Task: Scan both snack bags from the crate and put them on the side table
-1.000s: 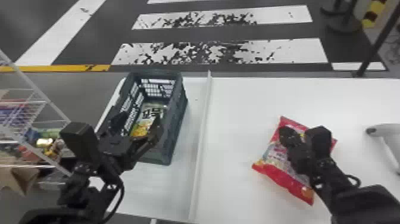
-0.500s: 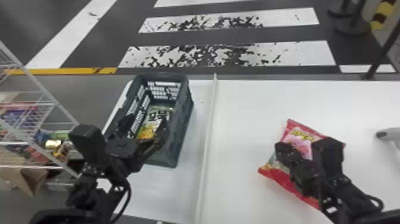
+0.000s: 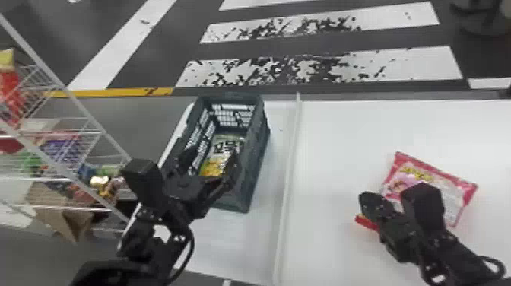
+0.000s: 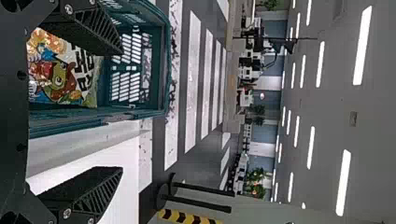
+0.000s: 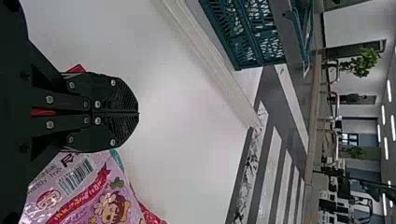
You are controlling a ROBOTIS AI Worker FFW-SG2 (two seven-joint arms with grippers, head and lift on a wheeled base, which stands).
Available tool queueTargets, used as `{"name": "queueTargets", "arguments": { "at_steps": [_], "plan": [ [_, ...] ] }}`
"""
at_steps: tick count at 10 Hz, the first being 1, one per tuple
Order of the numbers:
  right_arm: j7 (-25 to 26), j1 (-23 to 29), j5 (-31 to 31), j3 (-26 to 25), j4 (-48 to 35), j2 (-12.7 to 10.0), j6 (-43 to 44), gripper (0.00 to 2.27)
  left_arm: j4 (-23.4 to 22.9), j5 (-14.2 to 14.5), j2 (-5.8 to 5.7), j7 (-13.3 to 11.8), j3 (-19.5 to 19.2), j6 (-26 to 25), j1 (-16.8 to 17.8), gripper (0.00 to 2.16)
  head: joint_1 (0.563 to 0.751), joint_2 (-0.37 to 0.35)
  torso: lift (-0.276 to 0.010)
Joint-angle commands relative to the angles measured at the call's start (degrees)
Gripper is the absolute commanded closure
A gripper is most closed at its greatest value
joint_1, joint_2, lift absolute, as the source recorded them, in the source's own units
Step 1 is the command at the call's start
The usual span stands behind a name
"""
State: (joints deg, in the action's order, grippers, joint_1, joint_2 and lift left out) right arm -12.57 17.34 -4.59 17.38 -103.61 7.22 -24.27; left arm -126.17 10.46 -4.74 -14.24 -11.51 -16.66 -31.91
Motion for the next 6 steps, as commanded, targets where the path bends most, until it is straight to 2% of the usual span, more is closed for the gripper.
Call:
{"name": "queueTargets", "arguments": {
  "at_steps": [1,3,6],
  "plan": [
    [0.0,0.1,-0.4,-0.4,0.3,0.1,-1.9,2.13,0.2,0.0,0.00,0.0,0.0,0.0,0.0,0.12,0.695,0.282,-0.087],
    [0.0,0.7,-0.4,-2.8,0.3,0.3,-2.1,2.13,0.8,-0.1,0.09,-0.1,0.1,0.0,0.4,0.12,0.695,0.274,-0.087],
    [-1.0,0.7,-0.3,-5.6,0.0,1.0,-2.4,2.13,1.5,-0.1,0.17,-0.3,0.4,0.0,0.9,0.12,0.695,0.220,-0.087]
  ]
}}
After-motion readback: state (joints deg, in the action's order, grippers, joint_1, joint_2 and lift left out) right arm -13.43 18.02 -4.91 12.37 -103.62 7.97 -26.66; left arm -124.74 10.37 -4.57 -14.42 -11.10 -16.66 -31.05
